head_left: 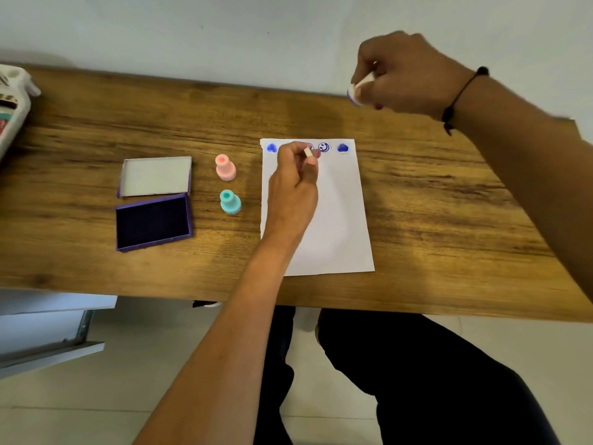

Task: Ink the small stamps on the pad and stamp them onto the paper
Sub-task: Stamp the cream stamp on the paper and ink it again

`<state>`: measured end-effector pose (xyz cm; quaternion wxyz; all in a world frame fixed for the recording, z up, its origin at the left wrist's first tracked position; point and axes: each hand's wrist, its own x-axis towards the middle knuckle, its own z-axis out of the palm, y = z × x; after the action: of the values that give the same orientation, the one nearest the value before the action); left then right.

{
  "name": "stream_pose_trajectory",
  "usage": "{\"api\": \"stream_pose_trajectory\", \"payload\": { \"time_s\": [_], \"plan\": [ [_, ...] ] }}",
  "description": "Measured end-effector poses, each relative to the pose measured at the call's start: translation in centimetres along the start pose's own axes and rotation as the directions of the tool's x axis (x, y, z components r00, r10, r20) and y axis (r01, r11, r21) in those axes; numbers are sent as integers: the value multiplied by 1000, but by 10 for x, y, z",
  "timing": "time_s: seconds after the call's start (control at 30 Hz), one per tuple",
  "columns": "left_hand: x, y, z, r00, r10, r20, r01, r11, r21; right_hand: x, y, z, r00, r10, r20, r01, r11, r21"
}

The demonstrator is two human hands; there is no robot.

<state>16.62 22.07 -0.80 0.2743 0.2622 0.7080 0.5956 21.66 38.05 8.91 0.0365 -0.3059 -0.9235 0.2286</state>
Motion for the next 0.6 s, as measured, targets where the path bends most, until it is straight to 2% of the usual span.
{"api": "stream_pose_trajectory", "payload": {
  "time_s": [0.07,0.13,0.27,0.37,0.6],
  "plan": [
    [-4,4,-5,1000,-22,-9,21,997,-78,-13,-6,-4,995,88,39,-94,966,239],
    [-7,7,-9,998,-52,-19,49,987,-152,-24,-10,0,985,153,82,-173,881,441],
    [-14,11,-16,995,-92,-26,79,943,-324,-45,-19,18,961,201,189,-275,660,699],
    [-18,10,-19,991,-119,-56,90,927,-364,-55,-22,29,948,206,241,-317,580,751],
    [-22,11,-20,986,-153,-70,122,936,-331,-54,-15,28,943,274,192,-318,558,767]
  ]
}}
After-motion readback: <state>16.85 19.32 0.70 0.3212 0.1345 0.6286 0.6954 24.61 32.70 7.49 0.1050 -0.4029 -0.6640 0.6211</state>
